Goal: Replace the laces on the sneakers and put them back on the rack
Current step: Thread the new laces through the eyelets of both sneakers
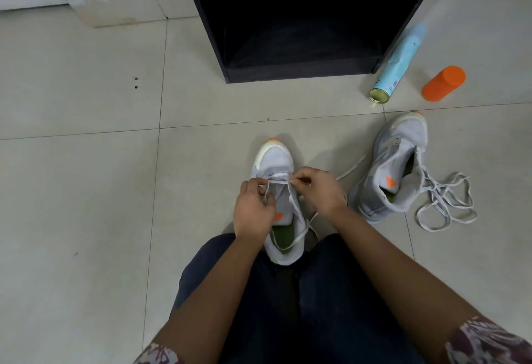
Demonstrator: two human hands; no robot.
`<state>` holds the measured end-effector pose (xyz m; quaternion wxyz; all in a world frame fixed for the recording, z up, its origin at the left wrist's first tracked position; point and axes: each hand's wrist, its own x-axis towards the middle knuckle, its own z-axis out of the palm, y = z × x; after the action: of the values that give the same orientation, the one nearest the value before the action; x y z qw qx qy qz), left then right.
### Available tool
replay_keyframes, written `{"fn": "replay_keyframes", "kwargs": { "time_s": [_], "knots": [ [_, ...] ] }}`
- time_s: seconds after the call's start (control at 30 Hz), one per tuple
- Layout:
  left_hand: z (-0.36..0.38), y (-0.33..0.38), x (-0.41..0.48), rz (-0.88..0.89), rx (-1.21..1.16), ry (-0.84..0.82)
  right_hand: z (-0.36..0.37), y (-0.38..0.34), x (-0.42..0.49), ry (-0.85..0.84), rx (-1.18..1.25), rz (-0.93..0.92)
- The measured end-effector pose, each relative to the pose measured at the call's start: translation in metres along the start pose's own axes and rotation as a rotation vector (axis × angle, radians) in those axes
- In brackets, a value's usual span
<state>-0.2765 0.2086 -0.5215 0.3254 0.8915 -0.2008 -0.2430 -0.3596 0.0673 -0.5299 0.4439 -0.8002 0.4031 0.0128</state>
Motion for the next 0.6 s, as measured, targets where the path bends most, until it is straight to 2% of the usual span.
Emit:
{"fn": "replay_keyframes", "kwargs": {
  "time_s": [0.07, 0.1, 0.13, 0.17, 0.23, 0.3, 0.33, 0.4, 0.47, 0.5, 0.6],
  "knots": [
    [-0.001, 0.0, 0.001, -0.007, 0.0, 0.009, -0.007, -0.006, 0.006, -0.094, 0.36, 0.292],
    [-0.001, 0.001, 0.001, -0.005, -0.002, 0.006, -0.01, -0.005, 0.009, -0.121, 0.436, 0.394],
    [-0.002, 0.001, 0.001, 0.001, -0.003, 0.002, -0.015, -0.002, 0.011, -0.117, 0.371, 0.422],
    [-0.003, 0.002, -0.001, 0.02, 0.002, 0.005, -0.02, 0.0, 0.01, -0.084, 0.209, 0.382],
    [-0.005, 0.003, -0.003, 0.108, 0.044, 0.041, -0.029, 0.002, -0.003, 0.097, -0.175, 0.231],
    [-0.008, 0.005, -0.009, 0.204, 0.073, 0.089, -0.033, -0.003, -0.026, 0.214, -0.292, 0.106],
    [-0.01, 0.005, -0.015, 0.235, 0.065, 0.101, -0.033, -0.006, -0.038, 0.196, -0.337, 0.116],
    [-0.013, 0.002, -0.028, 0.272, 0.033, 0.083, -0.026, -0.007, -0.058, 0.016, -0.434, 0.144],
    [-0.014, -0.002, -0.041, 0.293, 0.017, 0.029, -0.015, -0.004, -0.075, -0.156, -0.517, 0.067],
    [-0.016, -0.004, -0.048, 0.308, 0.02, 0.007, -0.009, -0.003, -0.082, -0.177, -0.579, 0.037],
    [-0.022, -0.003, -0.06, 0.357, 0.025, -0.005, -0.001, -0.003, -0.087, -0.085, -0.674, -0.027]
  ]
}}
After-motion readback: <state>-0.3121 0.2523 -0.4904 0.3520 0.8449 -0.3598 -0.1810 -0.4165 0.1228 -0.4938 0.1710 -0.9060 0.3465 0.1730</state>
